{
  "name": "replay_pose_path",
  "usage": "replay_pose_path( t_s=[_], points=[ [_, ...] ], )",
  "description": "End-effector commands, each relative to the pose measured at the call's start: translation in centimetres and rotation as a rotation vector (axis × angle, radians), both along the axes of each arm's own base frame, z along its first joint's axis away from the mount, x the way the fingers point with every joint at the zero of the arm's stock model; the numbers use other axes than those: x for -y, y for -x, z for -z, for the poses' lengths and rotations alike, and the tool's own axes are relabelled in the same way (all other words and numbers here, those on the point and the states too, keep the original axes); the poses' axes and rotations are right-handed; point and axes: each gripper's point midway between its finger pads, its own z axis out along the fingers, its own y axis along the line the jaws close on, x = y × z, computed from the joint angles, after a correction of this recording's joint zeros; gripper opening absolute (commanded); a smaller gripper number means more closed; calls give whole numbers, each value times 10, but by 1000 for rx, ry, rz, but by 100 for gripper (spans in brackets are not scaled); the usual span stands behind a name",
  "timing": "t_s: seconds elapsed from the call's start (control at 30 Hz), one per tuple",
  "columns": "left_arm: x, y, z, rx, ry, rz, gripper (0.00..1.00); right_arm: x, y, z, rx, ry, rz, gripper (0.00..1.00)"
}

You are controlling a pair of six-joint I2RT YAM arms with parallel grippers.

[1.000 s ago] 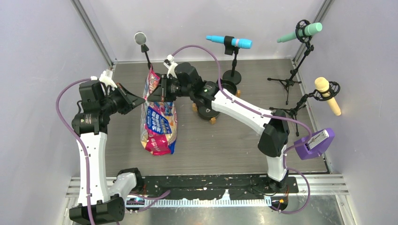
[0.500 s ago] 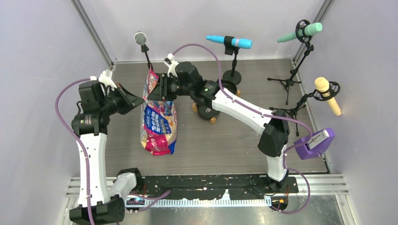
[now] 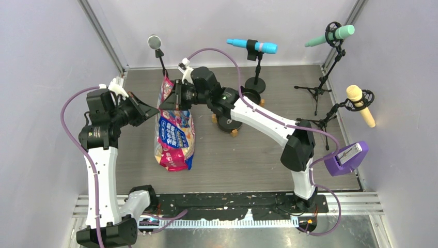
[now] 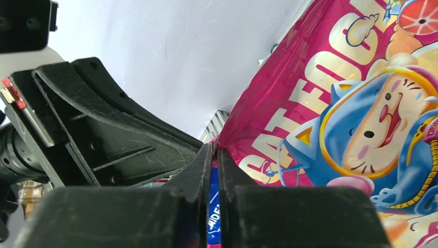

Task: Serve the pet food

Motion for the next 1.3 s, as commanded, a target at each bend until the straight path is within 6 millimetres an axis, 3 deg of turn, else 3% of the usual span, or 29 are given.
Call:
replay_pose_path(
  t_s=[0.0, 0.27, 0.43, 0.53, 0.97, 1.17, 1.27],
  points=[
    [1, 0, -38, 145, -1, -2, 0, -2, -1, -12, 21, -2, 8, 7],
    [-6, -1, -34, 127, -20, -49, 0, 8, -9, -5, 58, 58, 61, 6],
    [-2, -1, -37, 137, -8, -29, 0, 3, -8, -7, 69, 42, 35, 26],
    [4, -1, -41, 155, 18, 10, 0, -4, -5, -8, 42, 7, 8, 31],
    [9, 2, -44, 164, 35, 29, 0, -12, -8, 1, -39, -12, 32, 29],
    [12, 3, -43, 161, 54, 40, 0, -17, -3, -1, -111, -74, 22, 36],
    [15, 2, -44, 160, 78, 49, 0, -18, -3, 3, -137, -86, 29, 33]
  ],
)
